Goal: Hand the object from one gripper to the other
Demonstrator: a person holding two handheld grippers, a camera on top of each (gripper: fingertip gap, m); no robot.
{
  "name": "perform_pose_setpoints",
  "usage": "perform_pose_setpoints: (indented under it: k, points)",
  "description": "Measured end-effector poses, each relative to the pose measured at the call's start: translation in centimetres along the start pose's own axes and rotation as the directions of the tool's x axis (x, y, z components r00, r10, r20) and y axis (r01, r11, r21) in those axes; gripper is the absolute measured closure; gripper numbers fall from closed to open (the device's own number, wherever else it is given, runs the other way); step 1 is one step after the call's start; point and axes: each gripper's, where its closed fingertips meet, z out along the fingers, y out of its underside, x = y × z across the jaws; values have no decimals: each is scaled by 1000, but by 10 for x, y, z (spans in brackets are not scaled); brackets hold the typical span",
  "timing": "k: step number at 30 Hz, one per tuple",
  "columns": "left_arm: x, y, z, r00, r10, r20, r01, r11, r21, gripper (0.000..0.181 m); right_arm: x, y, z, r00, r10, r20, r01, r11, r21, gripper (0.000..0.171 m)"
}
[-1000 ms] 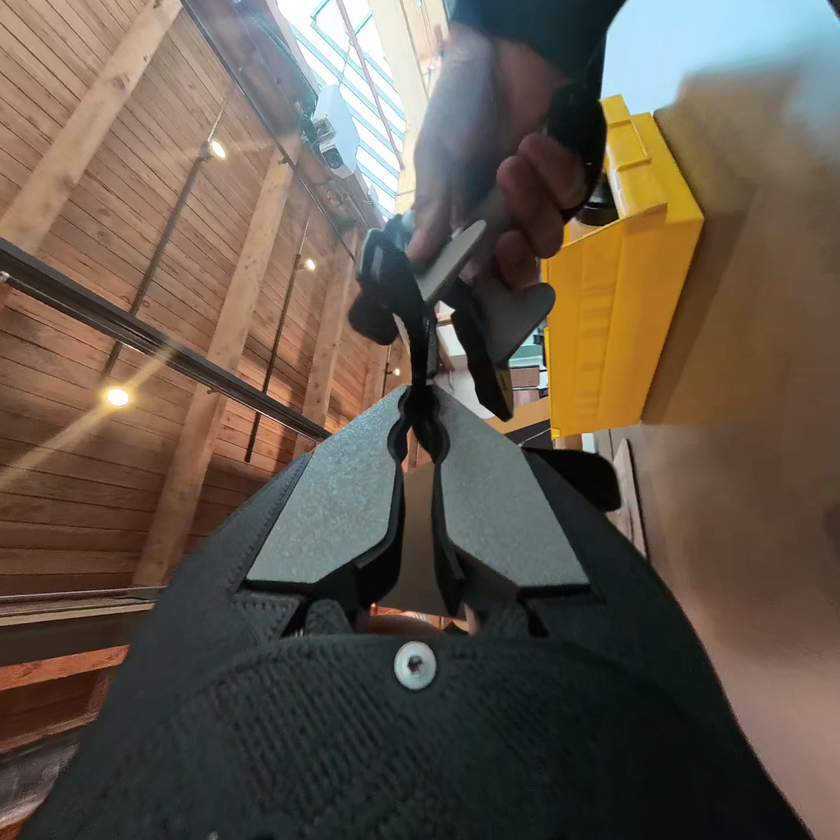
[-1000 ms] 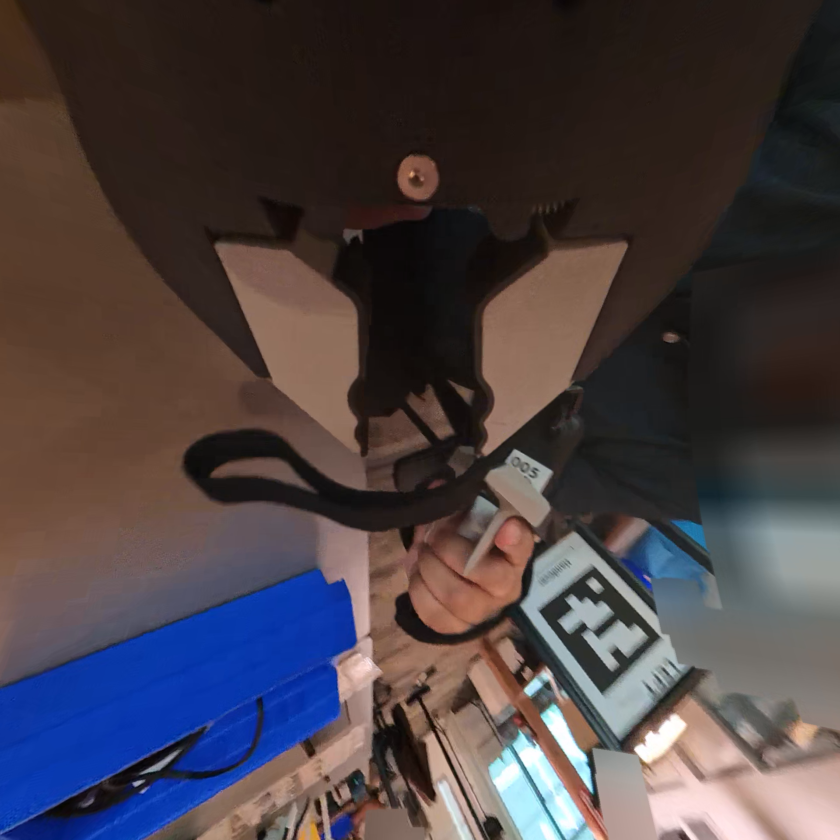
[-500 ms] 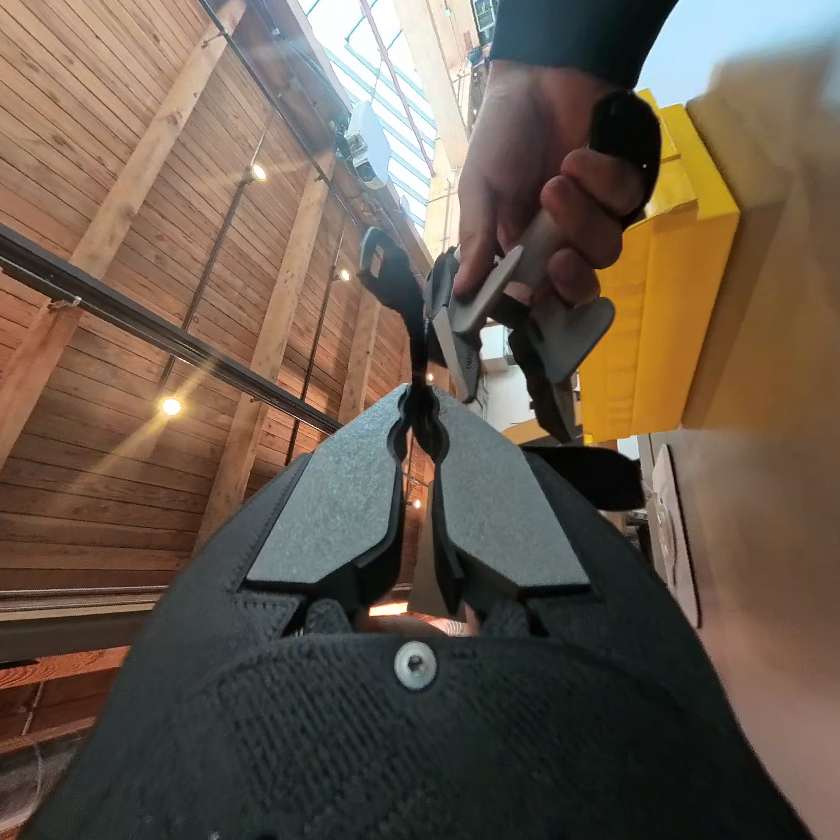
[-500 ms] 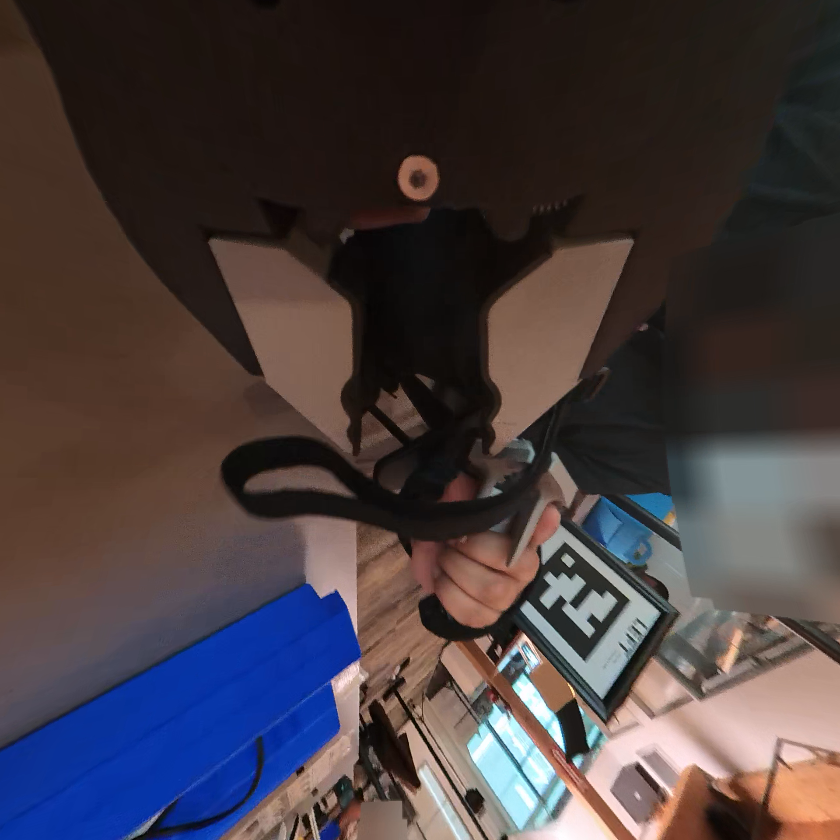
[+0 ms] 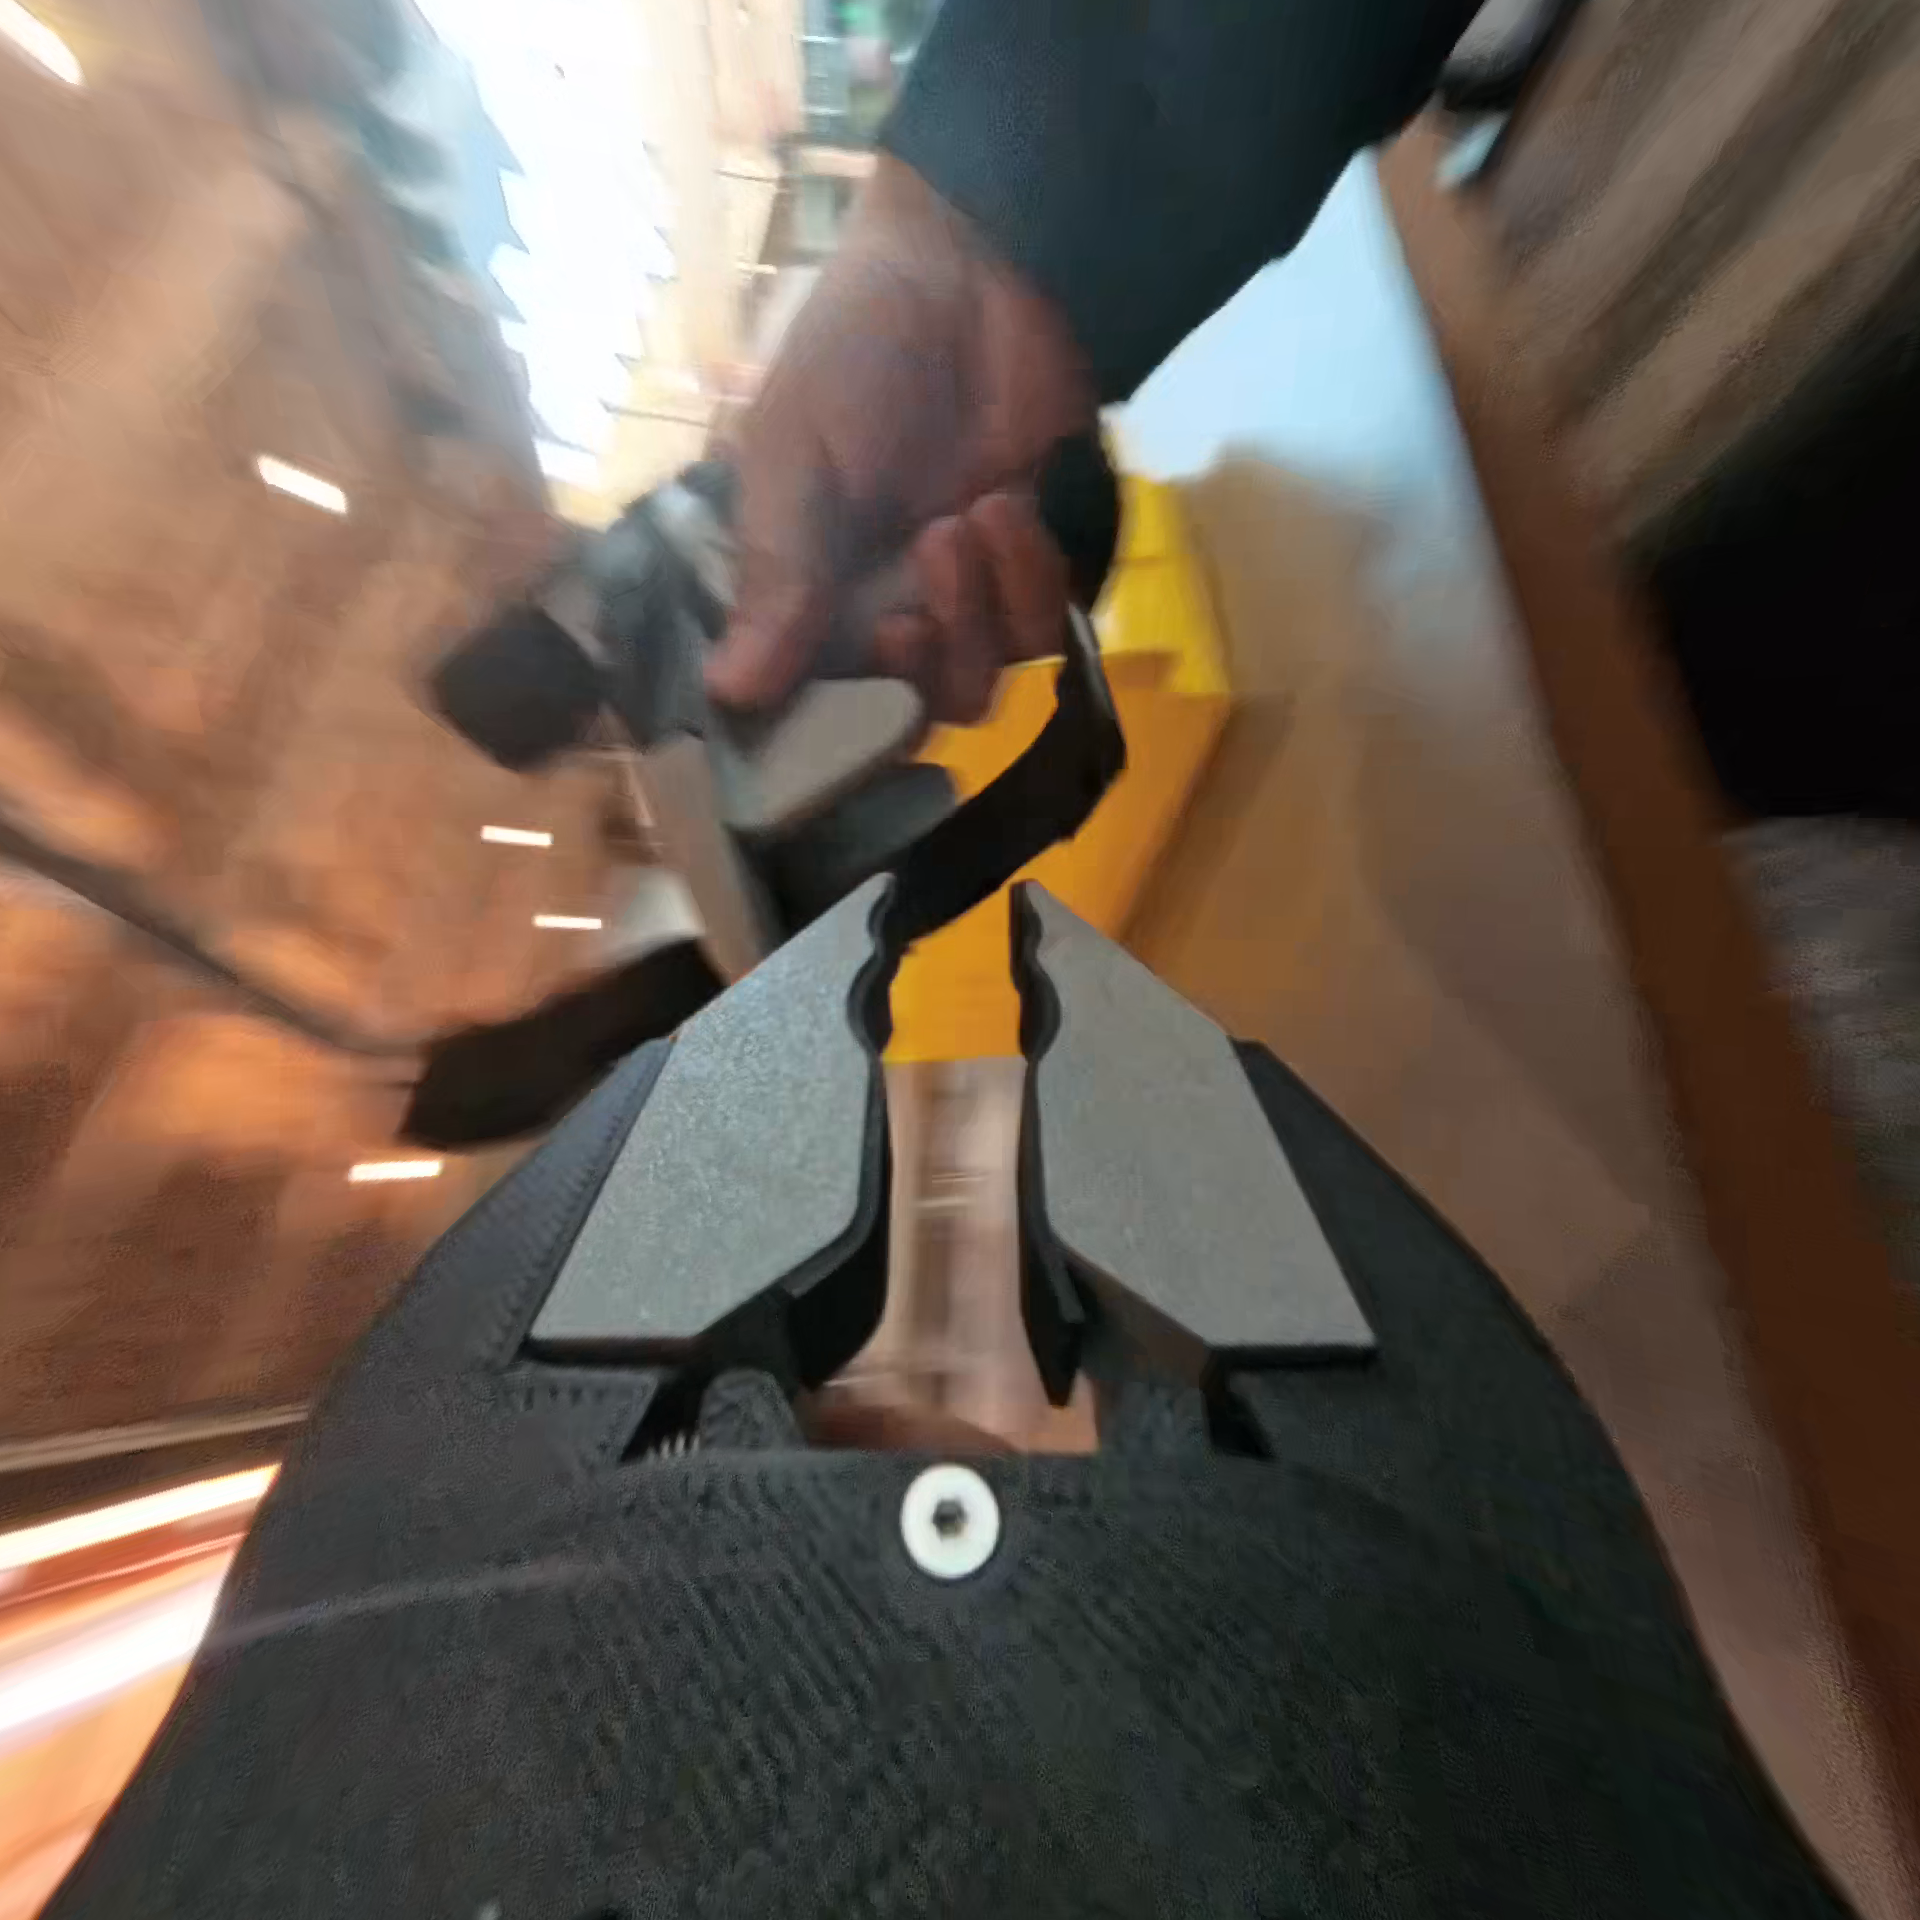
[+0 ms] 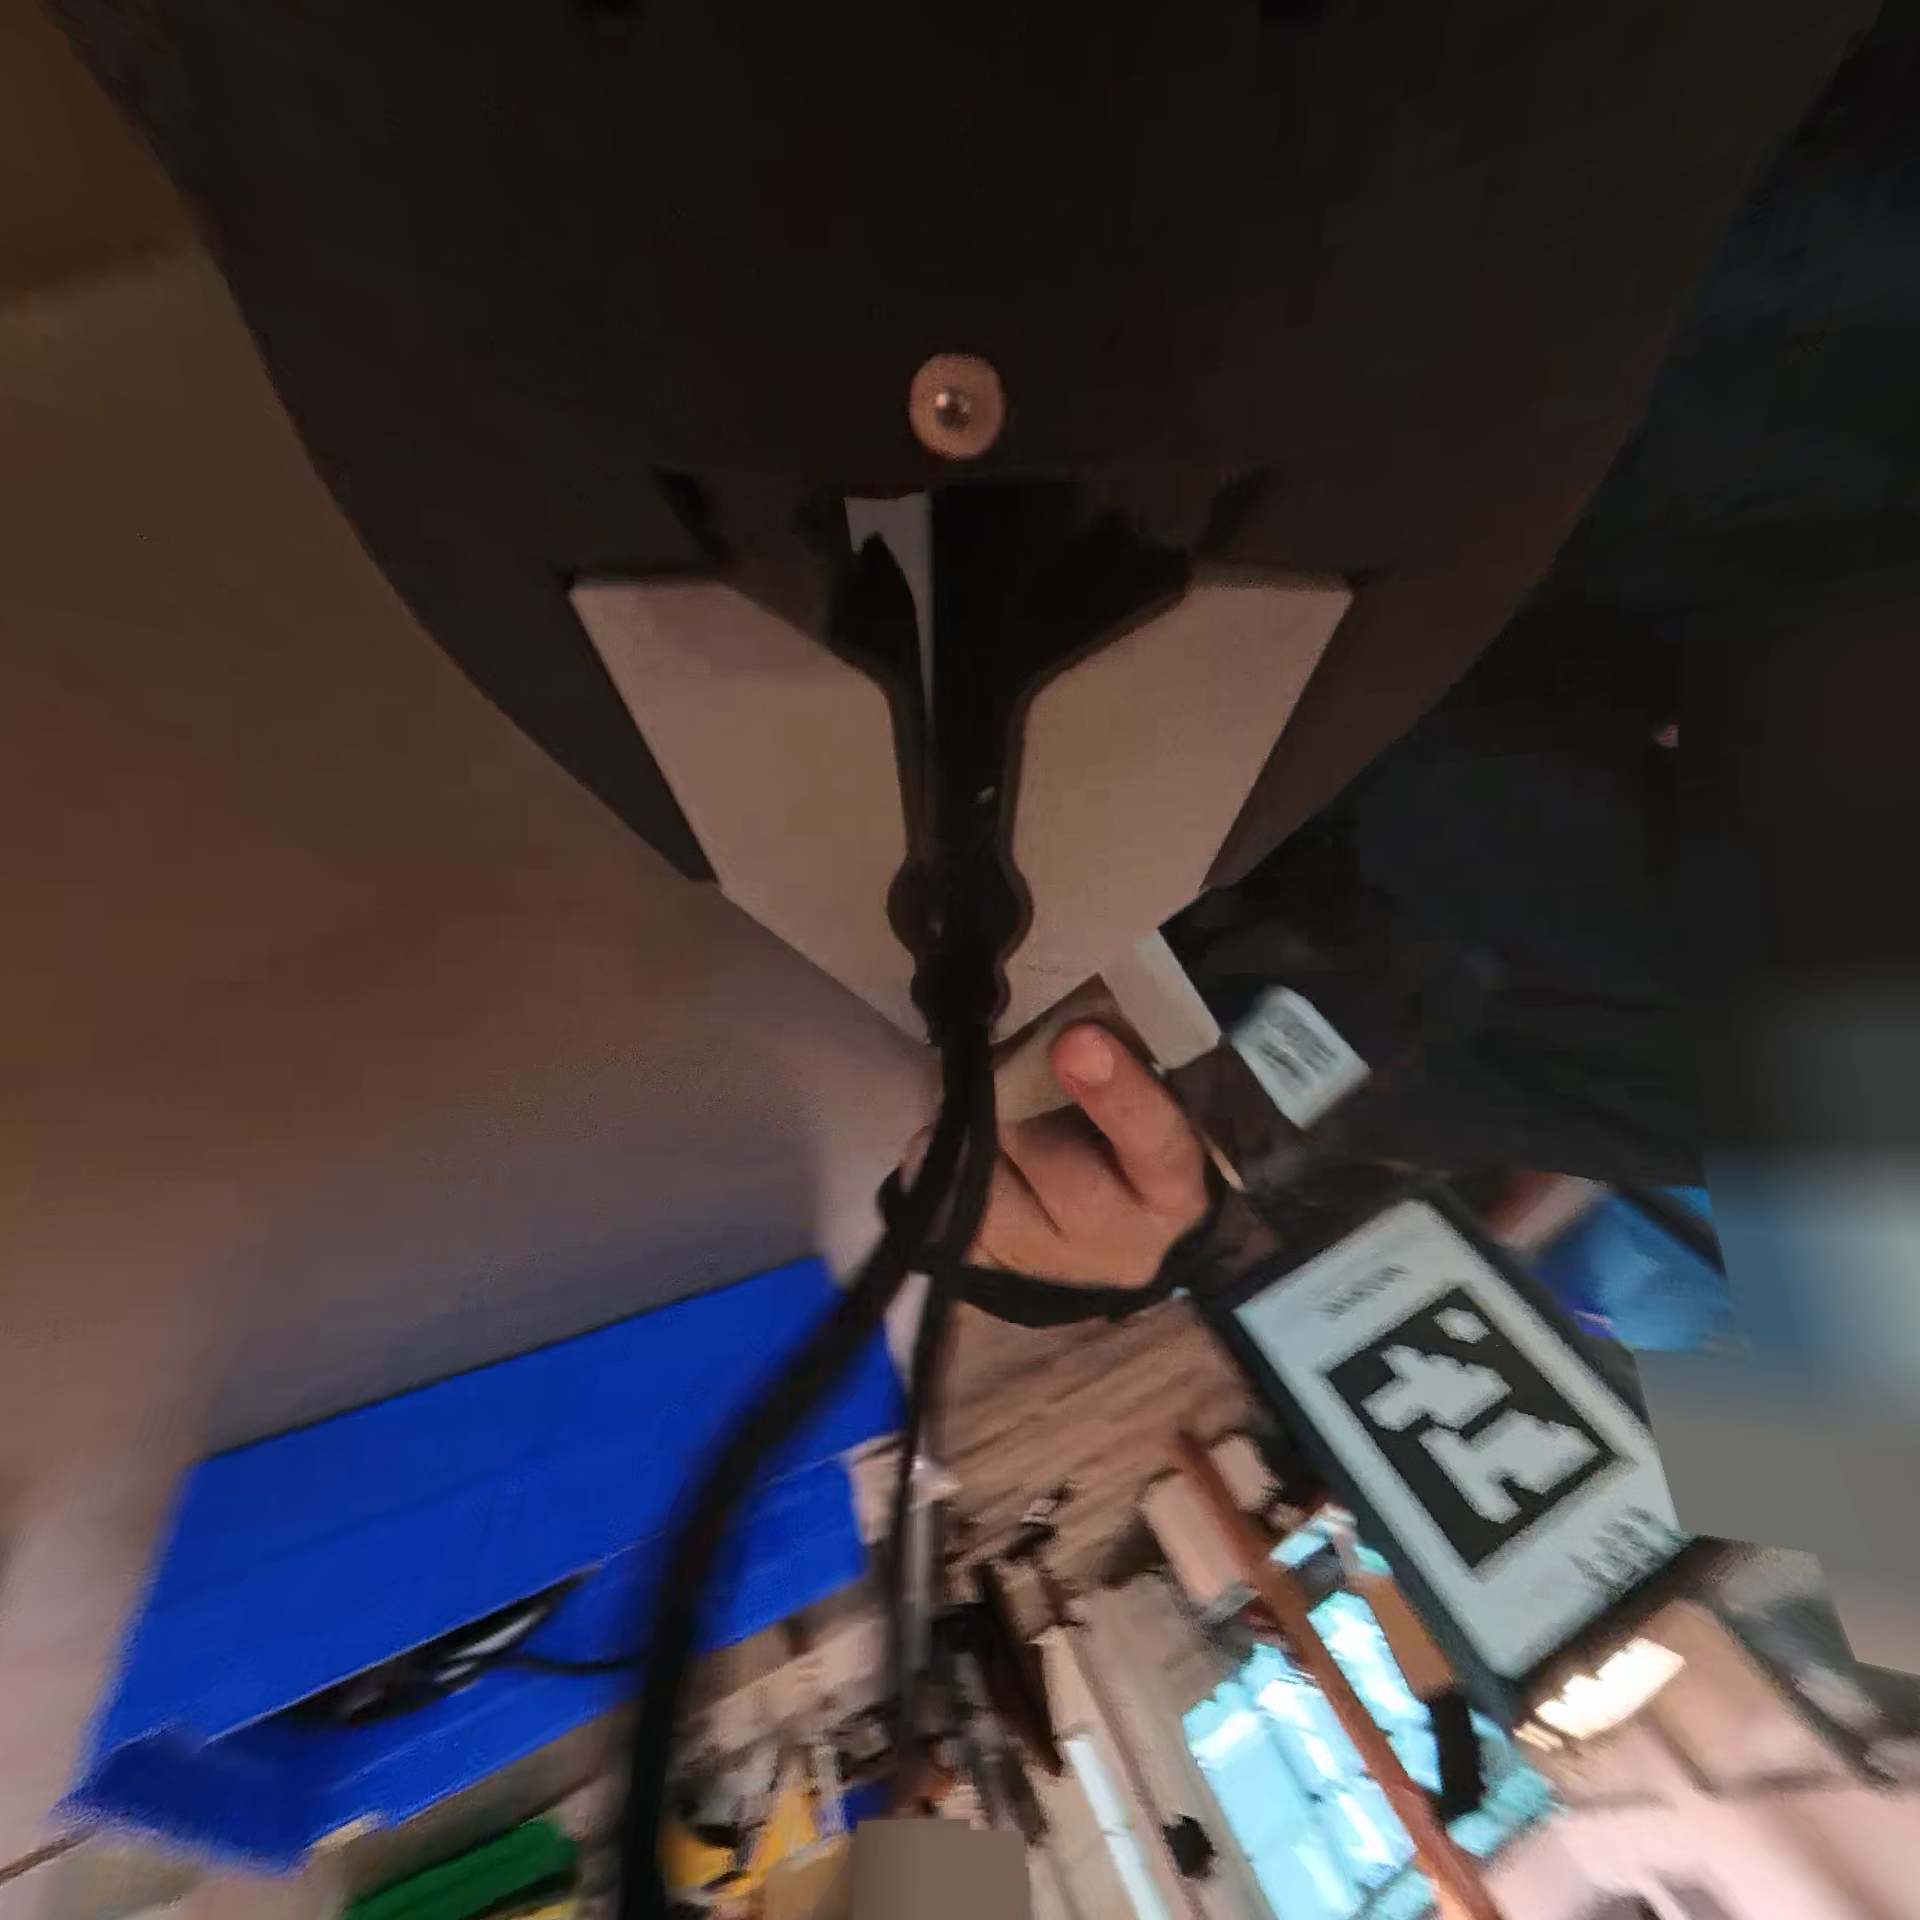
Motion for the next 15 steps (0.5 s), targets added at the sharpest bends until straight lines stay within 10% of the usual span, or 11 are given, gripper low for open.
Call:
perform_pose_setpoints:
  k: [1, 8, 11, 15]
  points:
    - [10, 0, -3, 974, -170, -150, 173, 985, 11, 158, 8, 2, -5, 994, -59, -90, 56, 998, -31, 169]
    - [-58, 27, -30, 643, -746, -173, 761, 648, 34, 150, 38, 38, -15, 796, -469, -383, 257, 834, -488, 171]
    - [-75, 11, -47, 698, -699, -159, 716, 691, 106, 154, 46, 44, -17, 677, -613, -407, 281, 727, -626, 171]
    - [-50, 16, -35, 757, -637, -146, 622, 771, -137, 149, 47, 44, -10, 498, -785, -368, 323, 561, -762, 170]
